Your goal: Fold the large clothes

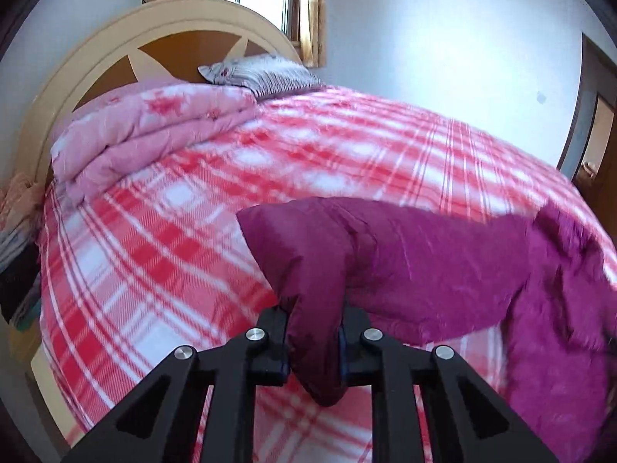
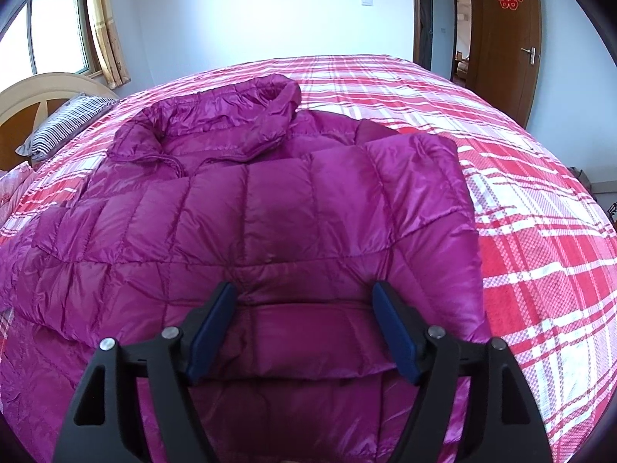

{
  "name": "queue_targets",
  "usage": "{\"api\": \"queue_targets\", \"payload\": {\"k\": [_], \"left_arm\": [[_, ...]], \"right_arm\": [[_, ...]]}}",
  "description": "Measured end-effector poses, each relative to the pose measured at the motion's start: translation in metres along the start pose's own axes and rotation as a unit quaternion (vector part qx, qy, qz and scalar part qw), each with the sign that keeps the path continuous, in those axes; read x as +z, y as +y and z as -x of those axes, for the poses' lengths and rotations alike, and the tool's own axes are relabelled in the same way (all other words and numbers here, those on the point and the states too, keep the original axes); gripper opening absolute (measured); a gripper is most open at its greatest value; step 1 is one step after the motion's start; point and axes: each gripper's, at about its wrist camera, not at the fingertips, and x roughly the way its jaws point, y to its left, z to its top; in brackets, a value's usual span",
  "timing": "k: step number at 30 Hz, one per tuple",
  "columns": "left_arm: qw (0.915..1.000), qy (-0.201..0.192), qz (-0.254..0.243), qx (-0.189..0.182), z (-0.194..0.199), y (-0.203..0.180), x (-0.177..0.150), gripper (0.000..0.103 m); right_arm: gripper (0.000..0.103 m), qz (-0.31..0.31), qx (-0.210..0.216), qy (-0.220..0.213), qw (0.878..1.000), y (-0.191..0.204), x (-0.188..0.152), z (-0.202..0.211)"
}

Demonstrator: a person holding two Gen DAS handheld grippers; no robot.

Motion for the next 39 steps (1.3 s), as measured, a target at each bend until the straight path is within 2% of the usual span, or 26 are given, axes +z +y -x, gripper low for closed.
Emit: {"api": "queue_targets", "payload": {"k": [6, 12, 16, 22, 26, 29, 33, 39], "left_arm": [[0.9991, -0.041, -0.011, -0.008, 0.016, -0.02, 0.043, 0.016], [0.9931, -0.101, -0.053, -0.024, 0.05, -0.065, 0.068, 0.015], [0.9839, -0.142, -0.09, -0.06, 0.081, -0.11, 0.077, 0.015], [0.9687, -0.167, -0.13, -0.13, 0.119, -0.17, 0.078, 0.015], [0.9583, -0.17, -0.153, -0.171, 0.134, -0.205, 0.073, 0.015], [0.9503, -0.163, -0.177, -0.198, 0.137, -0.23, 0.058, 0.015], [0.9414, -0.154, -0.218, -0.206, 0.13, -0.271, 0.032, 0.015], [0.9356, -0.11, -0.246, -0.228, 0.105, -0.326, -0.012, 0.015]], "right_arm": [[0.077, -0.001, 0.001, -0.001, 1.0, -0.001, 0.0, 0.0], [0.079, -0.002, 0.002, -0.003, 1.0, 0.0, 0.0, 0.0], [0.08, -0.005, 0.005, -0.005, 1.0, -0.001, 0.0, 0.0], [0.08, -0.011, 0.011, -0.007, 1.0, -0.003, -0.001, 0.002], [0.081, -0.014, 0.015, -0.008, 1.0, -0.004, 0.0, 0.001], [0.081, -0.016, 0.018, -0.009, 1.0, -0.006, 0.0, 0.001], [0.081, -0.021, 0.022, -0.012, 0.999, -0.008, -0.001, 0.003], [0.081, -0.025, 0.026, -0.015, 0.999, -0.009, -0.001, 0.005]]}}
